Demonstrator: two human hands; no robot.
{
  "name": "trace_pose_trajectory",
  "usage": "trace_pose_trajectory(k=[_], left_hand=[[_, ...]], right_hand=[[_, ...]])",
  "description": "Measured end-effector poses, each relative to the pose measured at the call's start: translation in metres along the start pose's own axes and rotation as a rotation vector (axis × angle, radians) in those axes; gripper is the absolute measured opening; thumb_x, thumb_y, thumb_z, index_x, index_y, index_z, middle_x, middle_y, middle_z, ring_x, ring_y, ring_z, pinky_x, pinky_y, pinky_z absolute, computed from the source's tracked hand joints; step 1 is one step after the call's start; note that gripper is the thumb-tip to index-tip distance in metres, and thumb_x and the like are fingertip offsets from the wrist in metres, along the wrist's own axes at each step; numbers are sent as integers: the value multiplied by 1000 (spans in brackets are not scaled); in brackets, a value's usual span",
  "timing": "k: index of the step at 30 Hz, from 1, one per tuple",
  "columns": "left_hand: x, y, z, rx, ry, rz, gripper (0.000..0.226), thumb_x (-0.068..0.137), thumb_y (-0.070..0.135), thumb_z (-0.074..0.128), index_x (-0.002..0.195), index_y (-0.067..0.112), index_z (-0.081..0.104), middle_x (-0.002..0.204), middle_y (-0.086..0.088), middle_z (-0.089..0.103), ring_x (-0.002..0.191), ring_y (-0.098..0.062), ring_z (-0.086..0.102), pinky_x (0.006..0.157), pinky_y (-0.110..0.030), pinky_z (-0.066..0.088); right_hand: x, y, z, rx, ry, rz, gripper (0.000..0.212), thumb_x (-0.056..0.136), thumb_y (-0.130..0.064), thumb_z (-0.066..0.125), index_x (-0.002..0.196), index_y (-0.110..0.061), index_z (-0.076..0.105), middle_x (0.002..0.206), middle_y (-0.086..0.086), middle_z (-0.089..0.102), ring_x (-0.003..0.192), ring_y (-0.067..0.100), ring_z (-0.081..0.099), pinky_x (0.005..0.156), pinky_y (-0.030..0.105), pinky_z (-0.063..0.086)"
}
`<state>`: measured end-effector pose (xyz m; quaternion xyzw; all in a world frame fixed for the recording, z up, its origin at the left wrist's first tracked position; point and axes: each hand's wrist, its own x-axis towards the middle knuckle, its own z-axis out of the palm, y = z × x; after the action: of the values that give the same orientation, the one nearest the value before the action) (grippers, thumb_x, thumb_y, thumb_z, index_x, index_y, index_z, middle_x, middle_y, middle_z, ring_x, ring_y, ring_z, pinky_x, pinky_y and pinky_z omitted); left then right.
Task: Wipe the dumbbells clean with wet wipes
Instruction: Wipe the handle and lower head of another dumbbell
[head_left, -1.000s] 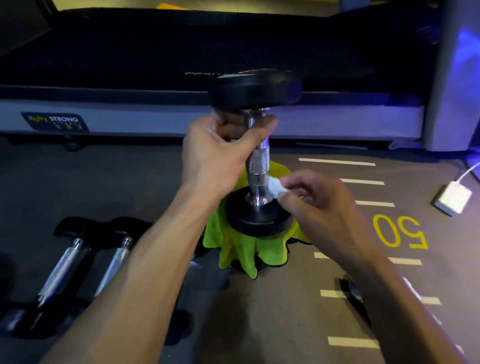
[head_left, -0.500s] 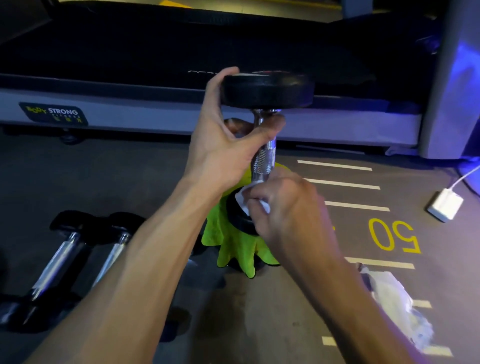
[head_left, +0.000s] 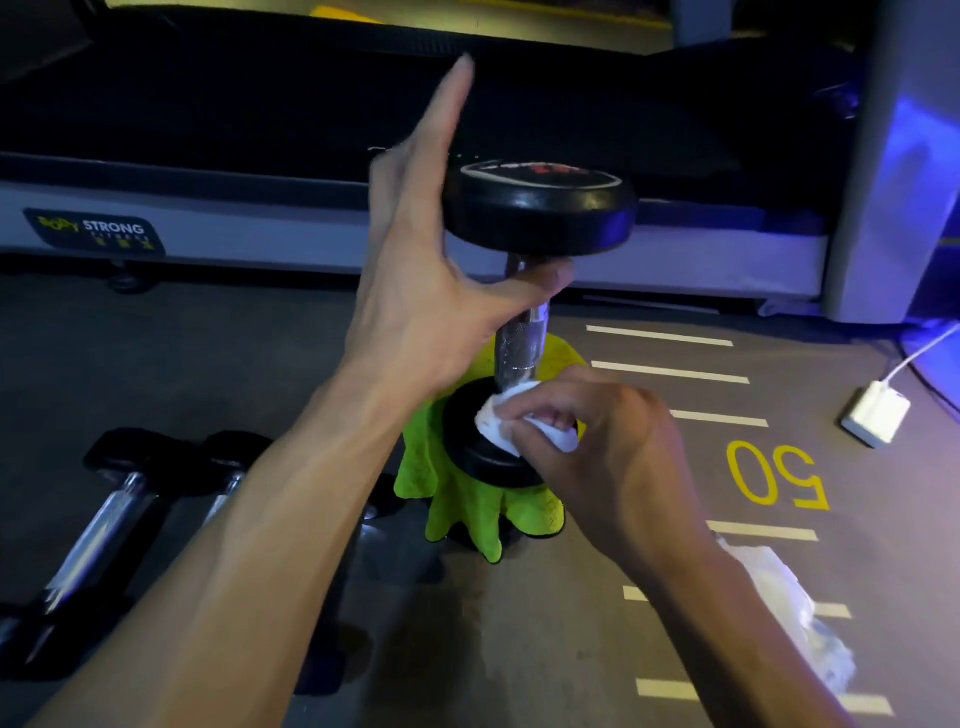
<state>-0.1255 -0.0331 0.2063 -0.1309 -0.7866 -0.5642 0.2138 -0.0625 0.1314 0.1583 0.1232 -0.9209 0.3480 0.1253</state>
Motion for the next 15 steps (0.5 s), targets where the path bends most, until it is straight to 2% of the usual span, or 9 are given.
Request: trace_pose_trajectory(k=[2,4,5,8,11,13,15], left_hand=[[-2,6,1,87,-14,107,103,69,25,96,156,27,41,145,1,42,133,-1,48,110,-34,52],[-4,9,3,82,-16,122,75,71,24,95,135,27,56,134,3,53,120,-9,59,98,-40,58],[-3,8,3,71,-20,110,66,71,26,94,126,30,57,129,4,57,114,-12,62,92,-42,60],[4,6,-4,97,-39,68,61,72,31,92,119,33,54,123,5,62,112,-13,64,91,-44,60],[10,8,-8,132,-53,54,60,72,33,92,119,31,55,120,6,64,111,-9,64,92,-42,57],[11,8,-8,141,-62,48,60,71,35,93,117,32,55,119,7,65,109,-7,64,93,-38,56],[12,8,-7,153,-65,45,60,72,37,94,116,35,54,119,9,65,108,-4,63,94,-32,55]], right_hand=[[-4,0,6,14,37,-27,5,82,-28,76,84,-33,76,76,-12,61,72,9,59,65,28,48],[-4,-2,13,-20,69,-84,4,84,-27,73,83,-30,75,80,-9,63,73,10,60,64,33,50],[-1,-4,15,-42,97,-115,5,85,-26,73,83,-30,75,83,-9,64,74,12,61,62,34,51],[18,-10,13,-65,261,-225,8,86,-16,74,88,-23,77,85,-3,63,74,15,59,61,27,44],[26,-16,14,-53,386,-216,9,86,-8,76,92,-15,77,86,2,61,72,11,53,62,17,32],[14,-12,20,-71,322,-197,8,90,-13,75,97,-17,78,86,1,61,73,13,54,62,18,31],[2,-6,22,-83,207,-179,9,92,-20,73,98,-23,80,84,-1,62,74,16,60,62,22,40]])
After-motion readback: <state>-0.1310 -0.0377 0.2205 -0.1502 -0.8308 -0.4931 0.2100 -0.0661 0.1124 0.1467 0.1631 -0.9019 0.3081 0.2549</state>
